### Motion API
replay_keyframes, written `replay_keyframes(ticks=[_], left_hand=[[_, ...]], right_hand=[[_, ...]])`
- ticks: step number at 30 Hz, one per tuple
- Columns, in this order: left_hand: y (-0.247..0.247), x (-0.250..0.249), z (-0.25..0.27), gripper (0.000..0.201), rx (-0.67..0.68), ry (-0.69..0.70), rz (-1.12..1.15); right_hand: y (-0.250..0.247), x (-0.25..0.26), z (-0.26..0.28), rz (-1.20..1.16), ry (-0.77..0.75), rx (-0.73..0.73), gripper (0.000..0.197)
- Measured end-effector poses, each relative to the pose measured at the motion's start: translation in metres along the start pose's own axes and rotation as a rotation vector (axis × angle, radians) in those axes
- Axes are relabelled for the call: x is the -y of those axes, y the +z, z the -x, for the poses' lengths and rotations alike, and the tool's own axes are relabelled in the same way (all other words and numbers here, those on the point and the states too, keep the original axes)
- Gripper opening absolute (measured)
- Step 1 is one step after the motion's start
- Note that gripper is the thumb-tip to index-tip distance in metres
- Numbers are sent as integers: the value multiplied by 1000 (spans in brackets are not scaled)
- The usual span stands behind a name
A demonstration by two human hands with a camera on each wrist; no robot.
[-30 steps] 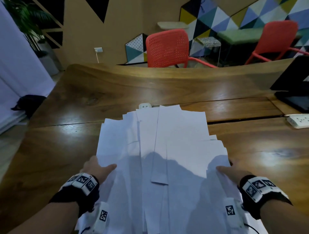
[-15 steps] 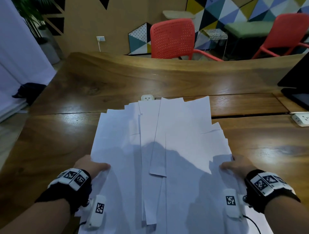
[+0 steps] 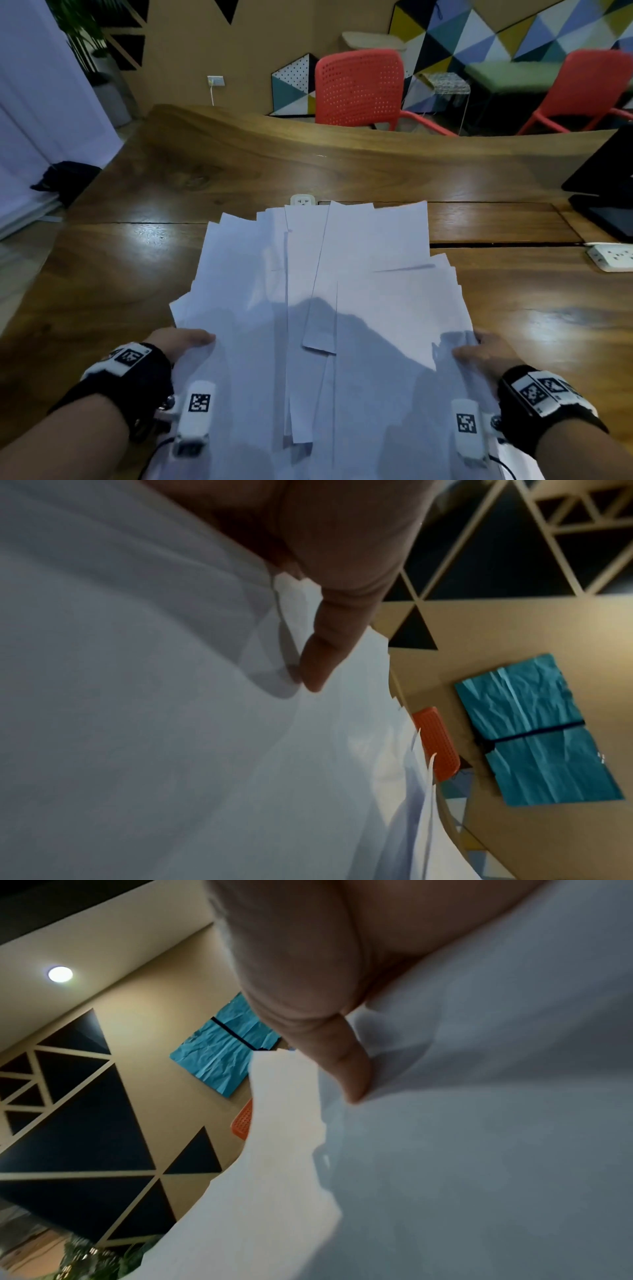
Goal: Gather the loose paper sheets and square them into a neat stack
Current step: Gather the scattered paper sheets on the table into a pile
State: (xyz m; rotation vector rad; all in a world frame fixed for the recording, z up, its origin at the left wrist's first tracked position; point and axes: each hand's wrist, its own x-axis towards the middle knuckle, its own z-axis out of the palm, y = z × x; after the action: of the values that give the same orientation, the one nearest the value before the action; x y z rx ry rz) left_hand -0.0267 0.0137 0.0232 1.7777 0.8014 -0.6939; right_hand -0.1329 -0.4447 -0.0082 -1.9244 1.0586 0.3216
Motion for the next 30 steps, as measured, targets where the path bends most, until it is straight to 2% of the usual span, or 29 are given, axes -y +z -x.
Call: replay_keyframes(ticks=[3, 6, 11, 13, 17, 19, 20, 22, 24, 25, 27, 30], left_hand=[[0, 7, -5, 28, 122, 74, 23], [6, 15, -12, 36, 204, 165, -18], [21, 16, -3, 49, 271, 289, 91], [23, 13, -5, 71, 329, 246, 194], [21, 10, -15, 101, 411, -20, 257], [22, 12, -21, 98, 378, 8, 241], [23, 13, -19, 92, 344, 41, 217], [27, 11, -14, 72, 276, 123, 167], [31, 12, -13, 48, 214, 150, 159], [31, 13, -16, 45, 200, 149, 157], [31, 13, -16, 46, 216, 156, 148], [30, 12, -17, 56, 266, 174, 158]], right_hand=[[8, -1, 5, -92, 9, -38, 34], [24, -1, 13, -118, 29, 4, 37], [49, 9, 29, -11, 16, 130, 38], [53, 24, 45, 74, -13, 101, 43], [57, 42, 60, 113, -39, -103, 52], [59, 44, 60, 124, -49, -120, 54], [61, 45, 59, 128, -56, -107, 48], [68, 42, 55, 127, -75, -67, 17], [74, 43, 53, 113, -90, 21, 11], [76, 44, 54, 89, -86, 82, 7], [73, 47, 50, 92, -88, 100, 14], [51, 51, 27, 201, -92, -107, 32]])
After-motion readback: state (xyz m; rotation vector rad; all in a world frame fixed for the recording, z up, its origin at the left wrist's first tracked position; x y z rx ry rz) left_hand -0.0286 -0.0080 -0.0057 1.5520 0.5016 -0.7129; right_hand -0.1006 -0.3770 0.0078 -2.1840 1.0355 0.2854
